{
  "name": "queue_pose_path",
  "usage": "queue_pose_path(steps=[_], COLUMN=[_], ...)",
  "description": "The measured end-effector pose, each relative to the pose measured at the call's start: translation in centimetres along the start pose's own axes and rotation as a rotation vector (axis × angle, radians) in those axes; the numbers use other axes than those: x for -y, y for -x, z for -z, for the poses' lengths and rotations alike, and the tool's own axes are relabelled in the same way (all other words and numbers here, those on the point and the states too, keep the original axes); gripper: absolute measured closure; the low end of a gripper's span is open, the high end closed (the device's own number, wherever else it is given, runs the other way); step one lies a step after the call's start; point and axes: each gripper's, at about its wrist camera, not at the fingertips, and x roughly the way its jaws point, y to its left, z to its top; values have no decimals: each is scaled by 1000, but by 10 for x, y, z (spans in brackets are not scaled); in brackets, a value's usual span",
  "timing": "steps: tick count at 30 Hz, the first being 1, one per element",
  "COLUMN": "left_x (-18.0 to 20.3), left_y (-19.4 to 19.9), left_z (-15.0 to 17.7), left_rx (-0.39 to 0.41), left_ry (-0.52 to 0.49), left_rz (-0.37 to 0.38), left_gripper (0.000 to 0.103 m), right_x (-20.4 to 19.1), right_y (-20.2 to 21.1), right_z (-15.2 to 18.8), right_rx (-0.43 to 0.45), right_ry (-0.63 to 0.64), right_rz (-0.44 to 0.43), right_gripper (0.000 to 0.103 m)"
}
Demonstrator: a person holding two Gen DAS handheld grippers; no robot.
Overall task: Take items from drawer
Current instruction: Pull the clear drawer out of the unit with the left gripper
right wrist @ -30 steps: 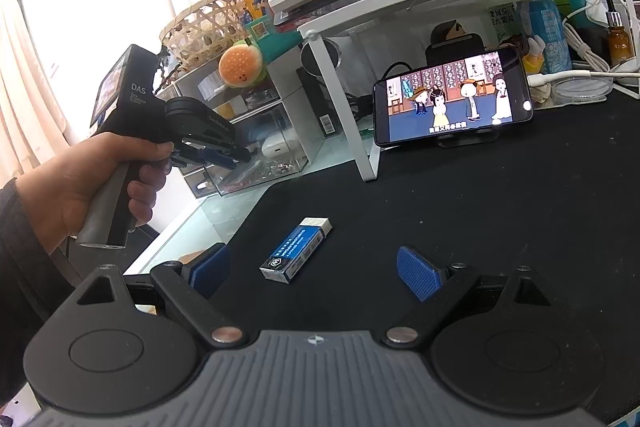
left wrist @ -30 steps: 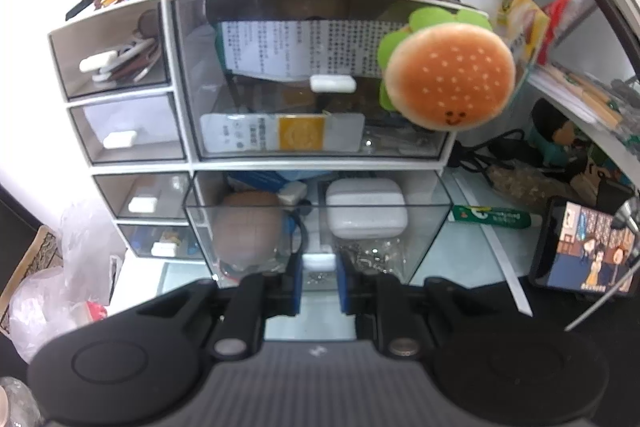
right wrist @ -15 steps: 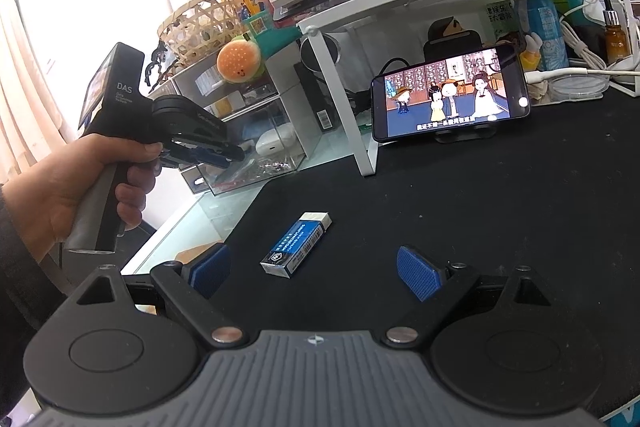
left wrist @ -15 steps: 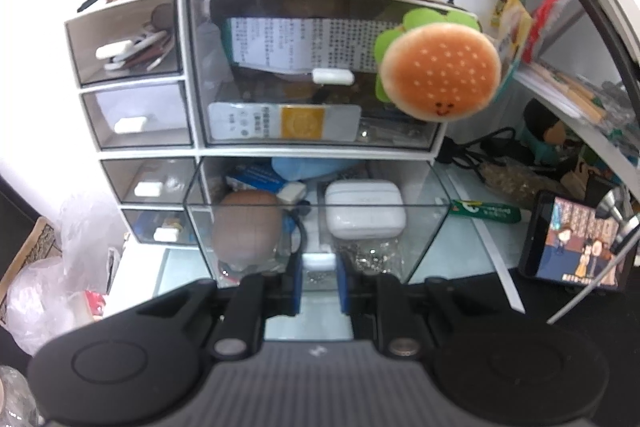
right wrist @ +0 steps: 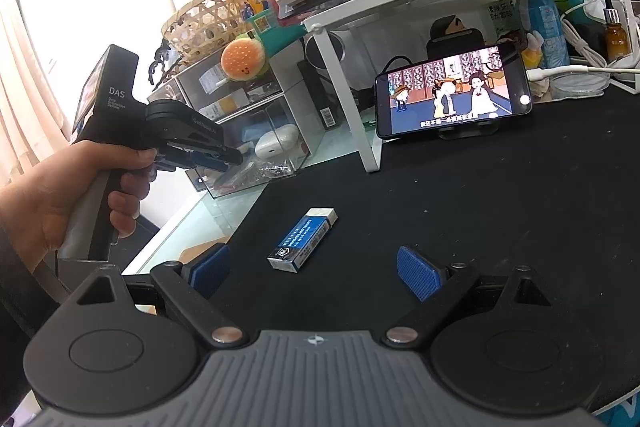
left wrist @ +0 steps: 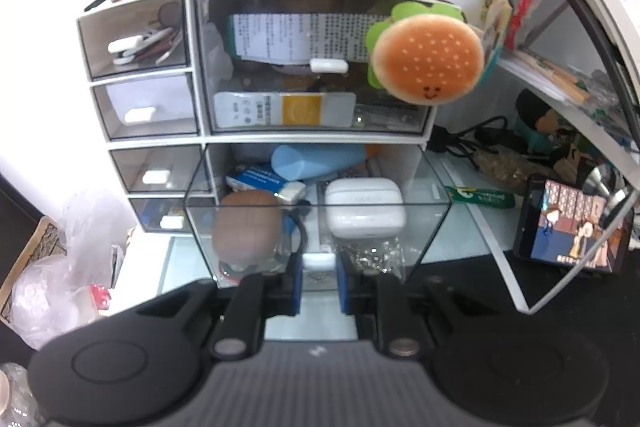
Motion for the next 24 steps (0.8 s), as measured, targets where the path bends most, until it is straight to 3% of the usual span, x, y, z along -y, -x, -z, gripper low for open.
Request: queue_pose_path(steps=[24], left_x=[8], left_y=[-5], left_z=[2], left_rx=[-2], left_ry=[-11], left_rz=[-19], left_gripper=[85], right_x=[-7], right_y=[36], right_z=[4], right_rx=[43], right_ry=[8], right_rz=[-5], right_gripper=[9])
